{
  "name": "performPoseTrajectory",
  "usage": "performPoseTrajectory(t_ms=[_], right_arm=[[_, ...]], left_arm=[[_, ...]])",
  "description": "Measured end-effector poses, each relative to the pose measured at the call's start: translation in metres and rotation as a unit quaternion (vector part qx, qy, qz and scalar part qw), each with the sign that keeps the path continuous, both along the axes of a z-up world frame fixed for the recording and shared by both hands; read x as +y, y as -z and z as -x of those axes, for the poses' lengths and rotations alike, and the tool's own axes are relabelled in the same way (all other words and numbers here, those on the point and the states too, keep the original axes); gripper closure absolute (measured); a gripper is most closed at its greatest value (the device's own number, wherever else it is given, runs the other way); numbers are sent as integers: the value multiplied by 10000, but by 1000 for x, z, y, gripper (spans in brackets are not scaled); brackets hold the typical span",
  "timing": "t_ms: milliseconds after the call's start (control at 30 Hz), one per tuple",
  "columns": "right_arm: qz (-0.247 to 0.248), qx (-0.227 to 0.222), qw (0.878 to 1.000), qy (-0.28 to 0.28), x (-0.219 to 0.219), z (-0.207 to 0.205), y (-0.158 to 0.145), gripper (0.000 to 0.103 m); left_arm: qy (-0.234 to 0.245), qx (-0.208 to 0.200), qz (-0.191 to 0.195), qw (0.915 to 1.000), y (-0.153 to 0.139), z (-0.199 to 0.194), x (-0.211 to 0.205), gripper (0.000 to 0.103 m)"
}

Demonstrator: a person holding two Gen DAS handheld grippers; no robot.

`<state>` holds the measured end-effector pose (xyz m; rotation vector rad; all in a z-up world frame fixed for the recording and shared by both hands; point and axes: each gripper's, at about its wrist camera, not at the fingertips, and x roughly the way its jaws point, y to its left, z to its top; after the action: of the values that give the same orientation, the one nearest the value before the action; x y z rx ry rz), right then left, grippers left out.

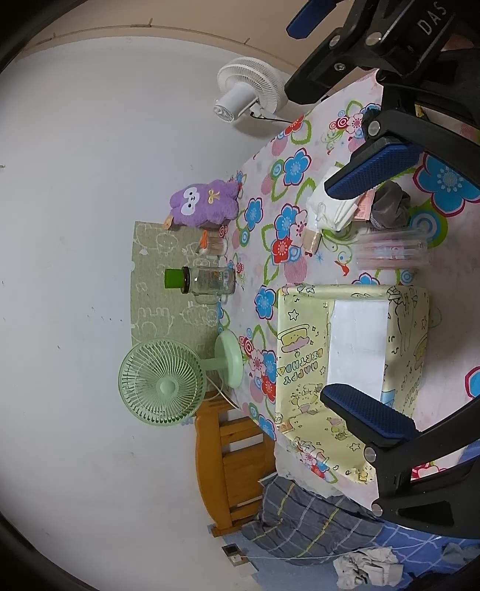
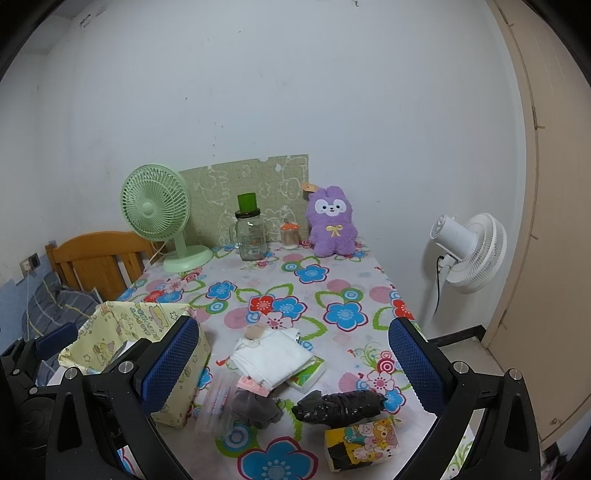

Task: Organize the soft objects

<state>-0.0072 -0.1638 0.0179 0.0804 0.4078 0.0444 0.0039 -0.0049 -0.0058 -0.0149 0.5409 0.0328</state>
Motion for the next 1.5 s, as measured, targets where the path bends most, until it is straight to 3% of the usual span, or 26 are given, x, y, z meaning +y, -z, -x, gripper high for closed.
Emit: performPoseTrajectory(t_ms=[1500], right_arm=[[-43, -47, 10000, -58, -6, 6, 2, 0]], left_arm=[[59, -116, 22, 9999, 4, 5, -11, 5]])
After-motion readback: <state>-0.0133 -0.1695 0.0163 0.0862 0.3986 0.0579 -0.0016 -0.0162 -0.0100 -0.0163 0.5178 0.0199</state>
